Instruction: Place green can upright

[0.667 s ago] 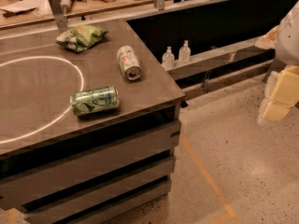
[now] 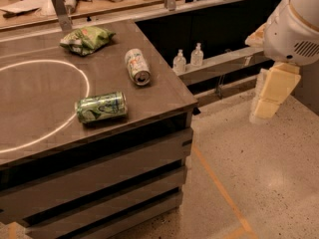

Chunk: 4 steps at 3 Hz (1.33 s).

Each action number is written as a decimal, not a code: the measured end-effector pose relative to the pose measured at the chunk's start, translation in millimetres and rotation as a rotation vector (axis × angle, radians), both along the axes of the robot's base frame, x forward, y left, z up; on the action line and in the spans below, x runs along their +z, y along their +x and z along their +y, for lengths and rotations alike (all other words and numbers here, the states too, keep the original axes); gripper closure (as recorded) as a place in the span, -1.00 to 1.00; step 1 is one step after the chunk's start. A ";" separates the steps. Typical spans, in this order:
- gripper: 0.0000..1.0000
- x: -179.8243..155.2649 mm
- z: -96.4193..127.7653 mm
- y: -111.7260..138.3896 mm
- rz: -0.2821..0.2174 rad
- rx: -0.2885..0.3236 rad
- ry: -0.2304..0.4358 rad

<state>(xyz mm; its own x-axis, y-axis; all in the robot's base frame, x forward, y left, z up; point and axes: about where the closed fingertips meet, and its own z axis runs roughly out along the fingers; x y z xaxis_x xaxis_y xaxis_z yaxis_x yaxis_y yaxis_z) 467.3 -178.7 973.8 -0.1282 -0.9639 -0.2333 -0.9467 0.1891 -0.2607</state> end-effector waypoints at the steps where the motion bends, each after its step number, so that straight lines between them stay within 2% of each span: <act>1: -1.00 -12.0 50.3 32.1 -0.001 0.098 0.015; 2: -1.00 -27.0 106.1 55.5 0.000 0.193 0.023; 3: -1.00 -35.4 160.8 67.0 -0.006 0.277 0.015; 4: -1.00 -42.3 207.8 69.4 -0.010 0.331 -0.020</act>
Offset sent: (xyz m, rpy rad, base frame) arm 0.0838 0.1752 -0.0466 0.0329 0.0079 0.3128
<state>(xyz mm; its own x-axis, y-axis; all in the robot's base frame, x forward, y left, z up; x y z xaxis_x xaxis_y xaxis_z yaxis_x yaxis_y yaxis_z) 536.7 29.1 931.5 0.1950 -0.9573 -0.2136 -0.9534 -0.1339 -0.2705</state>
